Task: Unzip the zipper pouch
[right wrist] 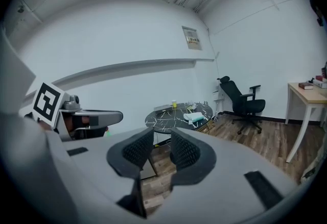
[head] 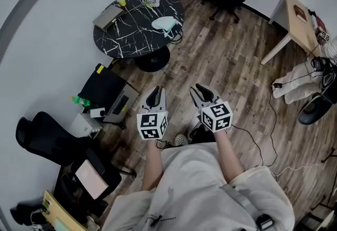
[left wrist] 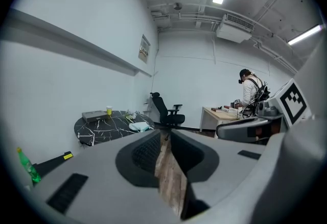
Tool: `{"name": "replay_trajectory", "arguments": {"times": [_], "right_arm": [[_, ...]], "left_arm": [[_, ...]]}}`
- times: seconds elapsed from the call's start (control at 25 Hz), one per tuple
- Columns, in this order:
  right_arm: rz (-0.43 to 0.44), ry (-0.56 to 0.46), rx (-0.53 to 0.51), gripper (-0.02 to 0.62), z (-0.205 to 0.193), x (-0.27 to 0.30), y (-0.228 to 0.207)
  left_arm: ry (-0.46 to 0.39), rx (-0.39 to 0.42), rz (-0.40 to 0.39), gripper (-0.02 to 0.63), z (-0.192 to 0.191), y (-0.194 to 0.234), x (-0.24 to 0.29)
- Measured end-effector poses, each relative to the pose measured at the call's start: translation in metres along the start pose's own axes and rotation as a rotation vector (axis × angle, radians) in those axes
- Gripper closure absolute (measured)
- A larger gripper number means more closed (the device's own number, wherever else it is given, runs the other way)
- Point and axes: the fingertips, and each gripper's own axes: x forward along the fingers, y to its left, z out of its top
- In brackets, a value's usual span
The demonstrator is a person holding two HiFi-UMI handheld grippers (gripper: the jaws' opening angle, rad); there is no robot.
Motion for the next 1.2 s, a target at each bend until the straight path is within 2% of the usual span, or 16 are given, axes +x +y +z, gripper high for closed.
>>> {"name": "replay_trajectory", "arguments": {"times": [0.12,0.4,0.64,0.92,1.2], "right_arm": [[0.003,-0.002,0.018,0.468,0.0,-0.003,0.0],[-0.015,0.022,0.021,0.439,-0.014,-0.012,-0.008],[-0.014,0.062,0.02,0.434,-0.013,0.008,-0.032],[0.019,0.055,0.031,0.434,0.01,0.058,-0.072],[0.081,0.07,0.037,0.434,0.042,0.142,-0.135]], "left_arm": [[0.009,0.014,0.002,0.485,0.001,-0.001,0.001],[0.023,-0.013,-0.014,0.48,-0.01,-0.005,0.005],[0.051,-0.027,-0.009,0.48,-0.014,0.005,0.036],[0.061,-0.02,0.015,0.48,0.0,0.025,0.093],[0.075,-0.038,0.062,0.482,0.022,0.059,0.183]]}}
